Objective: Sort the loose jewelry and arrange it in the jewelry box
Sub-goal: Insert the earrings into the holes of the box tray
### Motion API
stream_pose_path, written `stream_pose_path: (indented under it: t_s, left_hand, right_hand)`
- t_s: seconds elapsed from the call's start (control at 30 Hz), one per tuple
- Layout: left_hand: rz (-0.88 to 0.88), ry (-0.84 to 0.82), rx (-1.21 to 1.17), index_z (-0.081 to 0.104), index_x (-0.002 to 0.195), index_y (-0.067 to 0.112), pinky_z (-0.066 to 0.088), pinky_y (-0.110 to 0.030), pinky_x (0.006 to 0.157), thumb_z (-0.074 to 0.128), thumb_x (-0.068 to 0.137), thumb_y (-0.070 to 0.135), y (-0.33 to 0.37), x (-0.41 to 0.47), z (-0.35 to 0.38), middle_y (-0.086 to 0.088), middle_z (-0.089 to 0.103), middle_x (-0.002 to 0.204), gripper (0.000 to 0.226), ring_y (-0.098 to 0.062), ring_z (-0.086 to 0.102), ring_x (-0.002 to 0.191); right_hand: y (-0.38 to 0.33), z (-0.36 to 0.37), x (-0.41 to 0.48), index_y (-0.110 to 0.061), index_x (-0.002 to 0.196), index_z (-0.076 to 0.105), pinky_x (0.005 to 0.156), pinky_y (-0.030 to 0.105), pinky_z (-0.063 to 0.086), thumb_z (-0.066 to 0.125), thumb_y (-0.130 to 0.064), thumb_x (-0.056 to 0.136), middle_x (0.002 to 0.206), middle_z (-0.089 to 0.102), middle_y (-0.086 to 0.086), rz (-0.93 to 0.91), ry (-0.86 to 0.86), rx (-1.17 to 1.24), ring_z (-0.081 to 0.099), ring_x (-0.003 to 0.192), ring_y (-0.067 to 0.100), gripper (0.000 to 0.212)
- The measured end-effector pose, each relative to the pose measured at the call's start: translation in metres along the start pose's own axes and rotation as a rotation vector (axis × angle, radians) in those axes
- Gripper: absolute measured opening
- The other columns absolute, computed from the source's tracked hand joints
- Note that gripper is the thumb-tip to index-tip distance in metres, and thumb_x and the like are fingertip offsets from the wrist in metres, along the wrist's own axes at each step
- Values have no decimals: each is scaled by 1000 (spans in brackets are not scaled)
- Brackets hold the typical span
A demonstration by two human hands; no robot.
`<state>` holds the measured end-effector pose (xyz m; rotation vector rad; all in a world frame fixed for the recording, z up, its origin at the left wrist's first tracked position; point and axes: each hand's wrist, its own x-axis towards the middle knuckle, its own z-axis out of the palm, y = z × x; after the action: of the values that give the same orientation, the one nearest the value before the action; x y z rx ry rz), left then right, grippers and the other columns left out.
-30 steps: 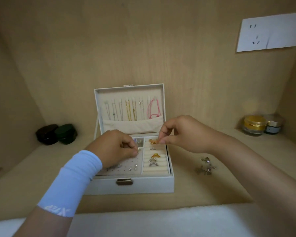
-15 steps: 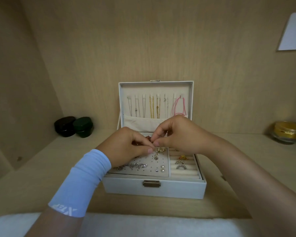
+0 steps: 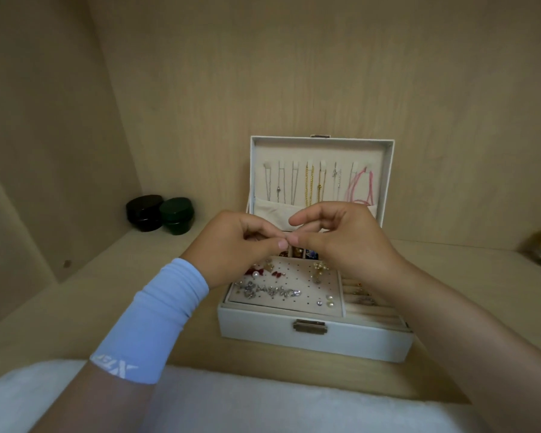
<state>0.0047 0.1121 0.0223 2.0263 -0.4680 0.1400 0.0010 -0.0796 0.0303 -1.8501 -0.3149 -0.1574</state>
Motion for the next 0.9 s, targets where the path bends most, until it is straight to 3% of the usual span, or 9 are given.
stream_pose_path:
  t_s: [0.1,0.23,0.33,0.5,0.7,0.9]
  left_hand:
    - [16,4,-25,79,81,33,50,-21,66,77,83,17,-5,-4,-3,2,74,73,16,-7,61,66]
    - [19,31,-47,77,83,29,49,-19,65,76,83,17,-8,-7,-4,5,71,67,12,-7,61,64]
    - [38,65,-70,77,83,29,53,-24,67,75,84,19,-10,-9,-3,0,73,73,10,-13,63,67]
    - [63,86,-77,77,86,24,58,-33,71,72,88,18,-15,-11,-3,-4,74,79,7,-24,65,70]
    - [45,86,-87,77,86,24,51,-20,67,73,87,19,-21,-15,-6,6,74,76,7,-6,63,66]
    - [42,86,-80,78,88,23,49,-16,64,73,87,19,-20,-16,-3,13,70,68,7,-2,58,61]
  right_hand:
    - [-3,7,-3,-8,95,75,43,12,40,82,-4,78,83,76,12,62,0,72,54,43,-3,19]
    - [-6,13,-6,-9,94,75,39,14,36,82,-7,79,72,74,3,113,23,122,49,38,-2,17]
    - [-7,18,-6,-9,93,77,40,13,35,83,-9,78,62,68,-3,132,69,158,45,37,-1,15]
    - [-5,19,-8,-9,90,80,44,13,37,83,-16,78,65,71,-2,90,30,98,47,42,-1,15]
    - [0,21,-9,-25,87,81,67,12,49,79,-19,84,78,76,-13,-124,-23,-196,68,71,0,8]
    - [3,26,-11,-24,86,81,70,17,52,81,-23,82,76,76,-14,-180,90,-214,69,72,-1,5]
